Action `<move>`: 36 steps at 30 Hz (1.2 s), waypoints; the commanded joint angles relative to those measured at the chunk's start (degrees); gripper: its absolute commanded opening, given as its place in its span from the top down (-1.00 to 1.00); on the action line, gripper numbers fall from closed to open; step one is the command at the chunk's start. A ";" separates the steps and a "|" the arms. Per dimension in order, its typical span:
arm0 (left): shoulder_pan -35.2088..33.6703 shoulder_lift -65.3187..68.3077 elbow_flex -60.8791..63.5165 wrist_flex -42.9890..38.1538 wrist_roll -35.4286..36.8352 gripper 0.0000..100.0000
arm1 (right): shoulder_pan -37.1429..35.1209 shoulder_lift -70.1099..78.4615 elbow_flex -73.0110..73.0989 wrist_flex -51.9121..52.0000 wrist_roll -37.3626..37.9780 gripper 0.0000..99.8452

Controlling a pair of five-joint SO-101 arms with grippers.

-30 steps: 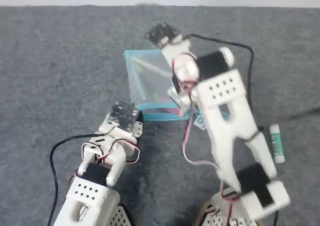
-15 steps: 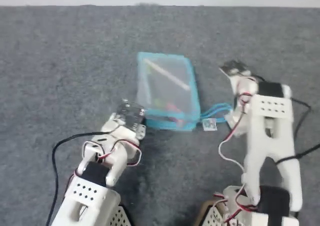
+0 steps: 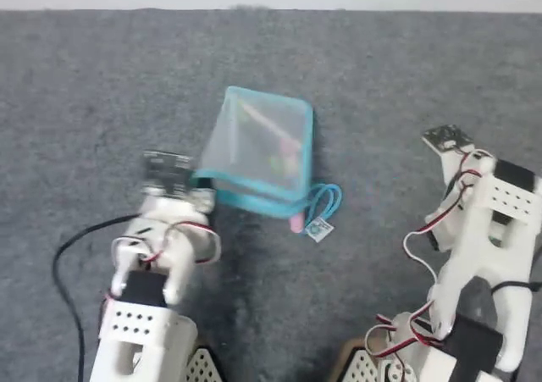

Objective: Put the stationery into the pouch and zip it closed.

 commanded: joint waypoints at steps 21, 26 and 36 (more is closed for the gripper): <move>2.29 -0.97 -1.36 0.26 -3.34 0.98 | 12.18 1.98 2.37 -11.03 9.23 0.60; 2.29 -0.97 -1.19 0.26 -3.34 0.98 | 11.30 10.86 2.81 -16.75 7.38 0.60; 2.29 -0.97 -1.19 0.26 -3.34 0.98 | 12.97 19.65 2.64 -17.36 7.12 0.60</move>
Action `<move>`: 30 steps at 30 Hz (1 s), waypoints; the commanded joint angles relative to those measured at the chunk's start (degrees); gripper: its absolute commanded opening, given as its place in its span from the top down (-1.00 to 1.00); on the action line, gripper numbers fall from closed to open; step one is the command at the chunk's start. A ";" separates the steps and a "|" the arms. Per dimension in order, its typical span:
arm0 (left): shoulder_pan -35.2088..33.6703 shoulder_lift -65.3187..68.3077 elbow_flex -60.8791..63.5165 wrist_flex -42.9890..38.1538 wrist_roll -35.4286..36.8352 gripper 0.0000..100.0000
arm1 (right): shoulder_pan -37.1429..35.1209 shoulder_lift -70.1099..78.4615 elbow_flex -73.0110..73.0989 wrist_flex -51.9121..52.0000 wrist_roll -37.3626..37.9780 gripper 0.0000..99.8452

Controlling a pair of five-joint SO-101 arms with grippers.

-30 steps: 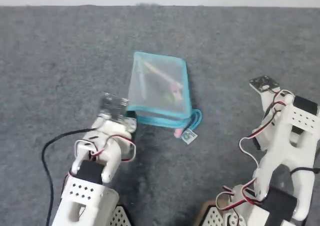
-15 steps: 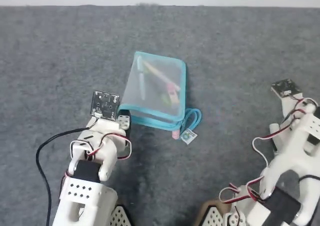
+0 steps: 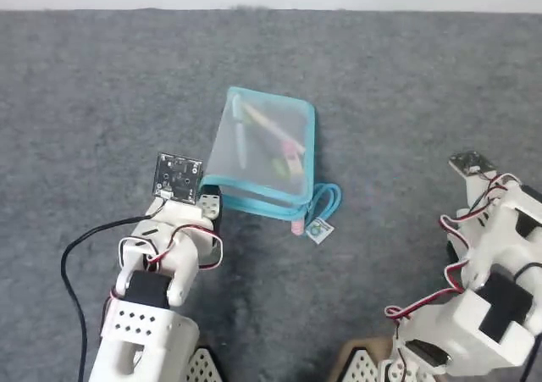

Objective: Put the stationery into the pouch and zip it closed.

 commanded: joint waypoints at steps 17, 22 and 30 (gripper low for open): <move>-0.44 -0.97 -1.27 -2.29 1.14 0.98 | 9.36 1.19 -1.41 4.26 -1.14 0.72; -0.44 -0.97 -1.27 -2.29 1.14 0.98 | 8.92 0.40 -1.58 5.58 -1.76 0.96; 4.48 -0.97 1.63 -5.89 1.14 0.98 | -0.40 -19.91 -4.92 20.62 -5.80 0.99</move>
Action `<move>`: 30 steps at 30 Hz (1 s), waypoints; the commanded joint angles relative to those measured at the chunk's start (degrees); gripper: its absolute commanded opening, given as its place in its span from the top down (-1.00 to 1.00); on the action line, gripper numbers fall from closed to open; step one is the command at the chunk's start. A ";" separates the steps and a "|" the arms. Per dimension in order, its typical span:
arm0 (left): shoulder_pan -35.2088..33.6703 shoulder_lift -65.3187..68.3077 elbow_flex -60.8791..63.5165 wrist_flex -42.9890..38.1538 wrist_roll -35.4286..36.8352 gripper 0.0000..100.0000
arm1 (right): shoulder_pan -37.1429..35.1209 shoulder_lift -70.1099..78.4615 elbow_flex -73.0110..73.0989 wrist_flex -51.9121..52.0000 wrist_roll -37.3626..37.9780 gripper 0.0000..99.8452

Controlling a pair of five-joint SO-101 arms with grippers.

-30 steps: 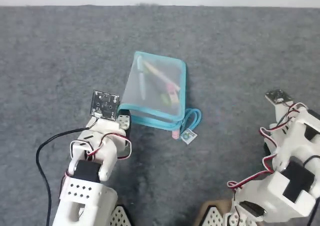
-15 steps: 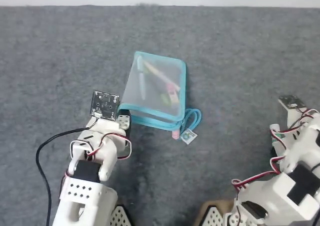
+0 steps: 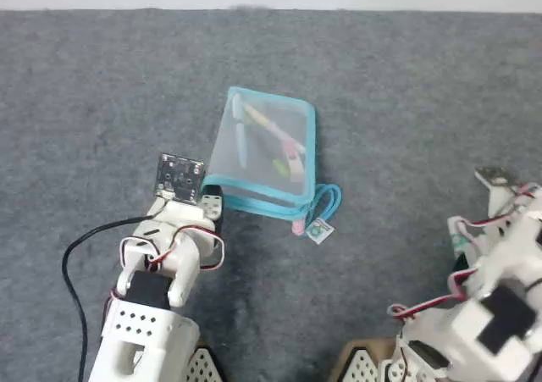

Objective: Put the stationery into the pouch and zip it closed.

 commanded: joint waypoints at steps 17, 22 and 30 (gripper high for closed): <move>8.62 -0.62 3.12 -8.97 1.14 0.98 | -67.30 -31.96 -3.60 17.01 -24.26 0.99; 8.79 -0.62 3.12 -8.97 1.14 0.98 | -68.79 -20.26 -9.85 14.20 -26.81 0.99; 8.79 -0.62 3.12 -8.97 1.14 0.98 | -68.88 -1.71 -26.55 17.80 -30.33 0.99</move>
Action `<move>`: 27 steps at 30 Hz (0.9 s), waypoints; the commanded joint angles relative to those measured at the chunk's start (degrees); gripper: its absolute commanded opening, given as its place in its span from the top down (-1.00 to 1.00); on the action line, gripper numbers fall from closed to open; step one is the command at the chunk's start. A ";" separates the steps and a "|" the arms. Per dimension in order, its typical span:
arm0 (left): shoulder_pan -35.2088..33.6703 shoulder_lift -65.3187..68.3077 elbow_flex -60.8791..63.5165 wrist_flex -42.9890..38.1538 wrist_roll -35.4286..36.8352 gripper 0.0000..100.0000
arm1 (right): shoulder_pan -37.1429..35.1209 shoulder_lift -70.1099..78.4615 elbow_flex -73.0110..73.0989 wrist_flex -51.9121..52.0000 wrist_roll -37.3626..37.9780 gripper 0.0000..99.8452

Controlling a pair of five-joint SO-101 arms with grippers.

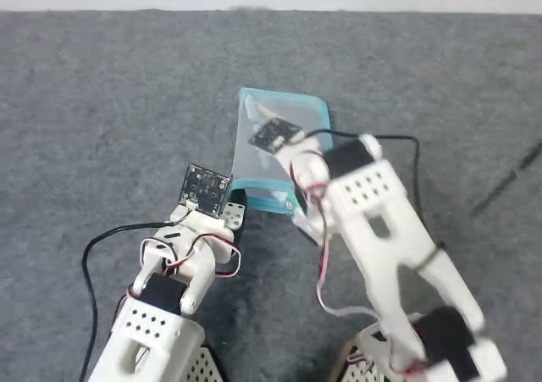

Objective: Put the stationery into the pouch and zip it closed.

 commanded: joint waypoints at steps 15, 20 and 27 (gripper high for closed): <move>0.88 -0.97 -0.75 -1.05 0.44 0.98 | 0.04 27.47 -41.41 8.57 -13.80 0.88; 0.97 -0.97 -0.75 -0.88 -0.79 0.98 | -0.13 27.03 -42.29 8.22 -13.71 0.60; 0.70 -0.97 -0.75 -0.88 -0.79 0.98 | -0.13 20.18 -42.37 7.96 -11.08 0.60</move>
